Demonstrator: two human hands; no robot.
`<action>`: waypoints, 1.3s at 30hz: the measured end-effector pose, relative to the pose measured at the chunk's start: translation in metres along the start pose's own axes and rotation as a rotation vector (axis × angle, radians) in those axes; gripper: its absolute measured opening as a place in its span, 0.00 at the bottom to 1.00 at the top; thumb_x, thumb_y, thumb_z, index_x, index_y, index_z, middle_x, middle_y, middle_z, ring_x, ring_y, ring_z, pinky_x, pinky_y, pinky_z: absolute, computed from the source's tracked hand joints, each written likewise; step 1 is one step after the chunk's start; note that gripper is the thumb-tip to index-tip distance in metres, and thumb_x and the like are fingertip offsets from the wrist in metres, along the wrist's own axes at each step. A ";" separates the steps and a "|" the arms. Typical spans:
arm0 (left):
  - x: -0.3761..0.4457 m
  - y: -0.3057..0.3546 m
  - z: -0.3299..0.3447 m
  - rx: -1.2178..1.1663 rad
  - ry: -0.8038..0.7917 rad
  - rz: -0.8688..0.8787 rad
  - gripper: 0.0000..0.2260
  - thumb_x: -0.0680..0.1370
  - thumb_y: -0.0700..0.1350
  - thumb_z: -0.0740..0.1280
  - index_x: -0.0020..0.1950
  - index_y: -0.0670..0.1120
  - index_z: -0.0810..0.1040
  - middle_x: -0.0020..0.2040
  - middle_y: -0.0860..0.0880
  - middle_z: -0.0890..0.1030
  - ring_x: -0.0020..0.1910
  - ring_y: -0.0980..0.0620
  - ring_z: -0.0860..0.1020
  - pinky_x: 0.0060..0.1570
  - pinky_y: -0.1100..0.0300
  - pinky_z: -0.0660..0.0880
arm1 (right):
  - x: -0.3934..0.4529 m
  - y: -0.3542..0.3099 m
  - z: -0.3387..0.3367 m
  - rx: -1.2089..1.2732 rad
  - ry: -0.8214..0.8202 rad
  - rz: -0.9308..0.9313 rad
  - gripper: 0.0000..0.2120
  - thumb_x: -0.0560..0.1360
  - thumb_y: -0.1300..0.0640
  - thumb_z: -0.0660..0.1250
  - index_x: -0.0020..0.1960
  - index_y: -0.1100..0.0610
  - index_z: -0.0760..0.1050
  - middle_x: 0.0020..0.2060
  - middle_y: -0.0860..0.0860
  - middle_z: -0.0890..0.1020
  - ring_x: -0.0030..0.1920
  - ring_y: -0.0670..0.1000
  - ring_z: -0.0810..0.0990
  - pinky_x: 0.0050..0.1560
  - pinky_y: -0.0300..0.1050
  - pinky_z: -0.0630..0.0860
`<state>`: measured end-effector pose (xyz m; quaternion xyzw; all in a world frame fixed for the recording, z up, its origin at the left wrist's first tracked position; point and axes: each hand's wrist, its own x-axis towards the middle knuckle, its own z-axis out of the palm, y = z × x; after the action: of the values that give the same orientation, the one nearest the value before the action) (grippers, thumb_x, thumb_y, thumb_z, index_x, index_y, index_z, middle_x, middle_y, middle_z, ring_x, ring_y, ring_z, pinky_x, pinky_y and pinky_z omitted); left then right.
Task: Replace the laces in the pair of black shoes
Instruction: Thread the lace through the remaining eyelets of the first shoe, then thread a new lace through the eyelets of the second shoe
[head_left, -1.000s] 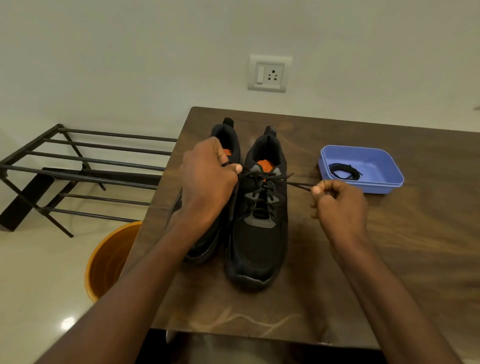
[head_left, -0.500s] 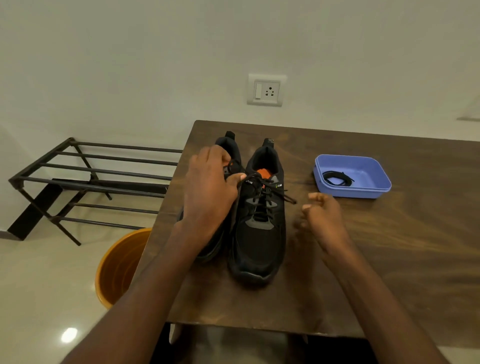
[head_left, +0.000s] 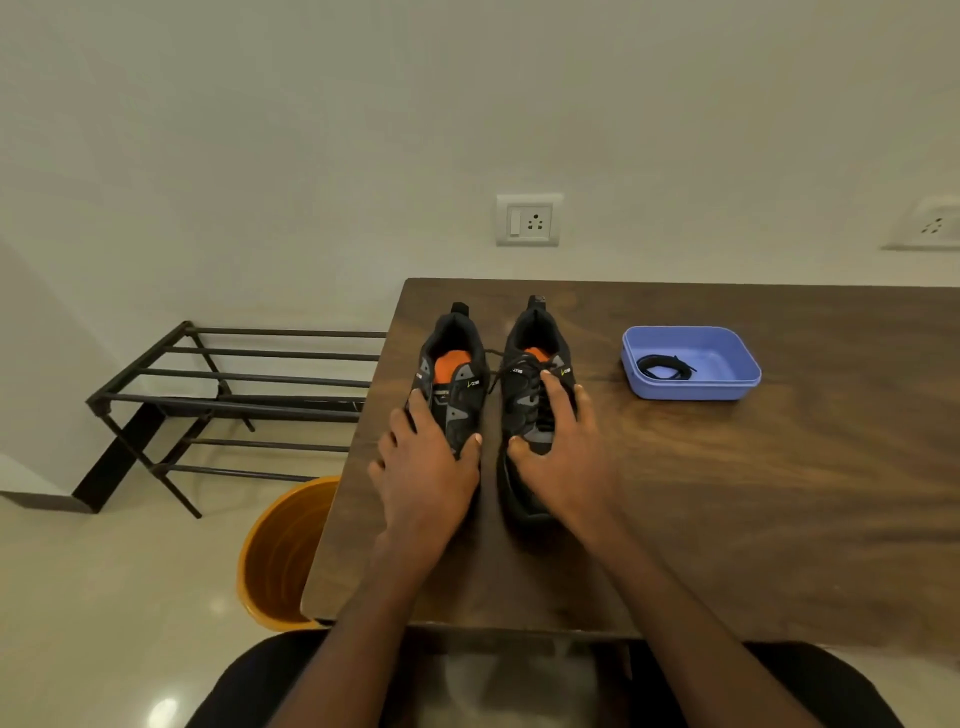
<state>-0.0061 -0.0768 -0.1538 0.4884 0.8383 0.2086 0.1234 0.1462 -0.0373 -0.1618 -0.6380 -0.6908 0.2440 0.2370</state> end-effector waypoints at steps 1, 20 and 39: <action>-0.001 0.001 0.000 0.008 0.001 -0.007 0.42 0.79 0.63 0.67 0.84 0.49 0.49 0.81 0.43 0.60 0.79 0.39 0.62 0.74 0.36 0.63 | 0.003 0.003 -0.003 0.008 -0.011 0.004 0.43 0.74 0.40 0.69 0.80 0.34 0.47 0.83 0.49 0.51 0.78 0.57 0.63 0.71 0.59 0.71; 0.018 0.080 0.013 -0.253 0.198 0.790 0.20 0.83 0.51 0.65 0.75 0.49 0.72 0.76 0.49 0.71 0.77 0.51 0.65 0.76 0.45 0.65 | 0.043 0.041 -0.065 0.150 0.499 0.017 0.10 0.80 0.61 0.67 0.59 0.56 0.83 0.55 0.50 0.84 0.54 0.48 0.82 0.54 0.42 0.75; 0.036 0.098 0.065 0.034 0.069 0.805 0.16 0.83 0.57 0.62 0.69 0.55 0.77 0.77 0.54 0.70 0.82 0.53 0.57 0.80 0.43 0.39 | 0.203 0.135 -0.113 -0.596 -0.089 -0.015 0.07 0.75 0.55 0.73 0.47 0.59 0.85 0.40 0.55 0.86 0.42 0.58 0.83 0.36 0.47 0.76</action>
<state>0.0785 0.0124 -0.1653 0.7725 0.5869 0.2424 -0.0046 0.3074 0.1784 -0.1582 -0.6631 -0.7463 0.0568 0.0106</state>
